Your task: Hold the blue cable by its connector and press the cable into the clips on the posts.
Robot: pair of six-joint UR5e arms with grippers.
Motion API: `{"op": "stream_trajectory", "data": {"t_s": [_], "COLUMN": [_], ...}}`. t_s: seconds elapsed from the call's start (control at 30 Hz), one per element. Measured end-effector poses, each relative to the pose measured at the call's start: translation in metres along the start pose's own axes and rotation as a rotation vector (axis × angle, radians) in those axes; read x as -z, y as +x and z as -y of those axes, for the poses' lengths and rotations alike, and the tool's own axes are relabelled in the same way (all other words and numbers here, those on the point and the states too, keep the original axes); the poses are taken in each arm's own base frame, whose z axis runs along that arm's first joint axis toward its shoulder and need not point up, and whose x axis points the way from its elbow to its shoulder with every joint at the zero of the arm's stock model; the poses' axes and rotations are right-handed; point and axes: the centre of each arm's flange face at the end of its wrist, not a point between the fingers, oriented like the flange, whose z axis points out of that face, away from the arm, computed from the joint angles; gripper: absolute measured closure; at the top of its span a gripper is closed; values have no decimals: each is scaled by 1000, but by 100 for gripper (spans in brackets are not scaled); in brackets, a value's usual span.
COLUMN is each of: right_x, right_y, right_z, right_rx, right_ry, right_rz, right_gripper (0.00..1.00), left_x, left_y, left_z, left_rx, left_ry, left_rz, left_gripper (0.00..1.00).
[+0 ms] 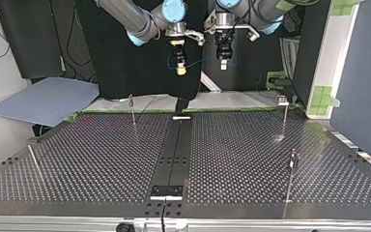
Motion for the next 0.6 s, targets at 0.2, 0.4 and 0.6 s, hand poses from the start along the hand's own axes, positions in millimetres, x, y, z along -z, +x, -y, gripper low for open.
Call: {"op": "stream_trajectory", "data": {"t_s": [0.2, 0.4, 0.6], "right_x": [-4, -3, -8], "right_y": [25, 54, 100], "right_z": [-7, -10, -4], "right_rx": [-51, -107, -181], "right_ry": [12, 55, 110], "right_rz": [-3, -8, -57], "right_gripper": [100, 100, 100], "left_x": [7, 11, 10], "left_y": [-11, -28, -49], "left_z": [-7, -14, -18], "left_rx": [40, 66, 88], "left_ry": [-26, -77, -121], "left_rz": [-9, 1, 28], "left_gripper": [100, 100, 100]}}
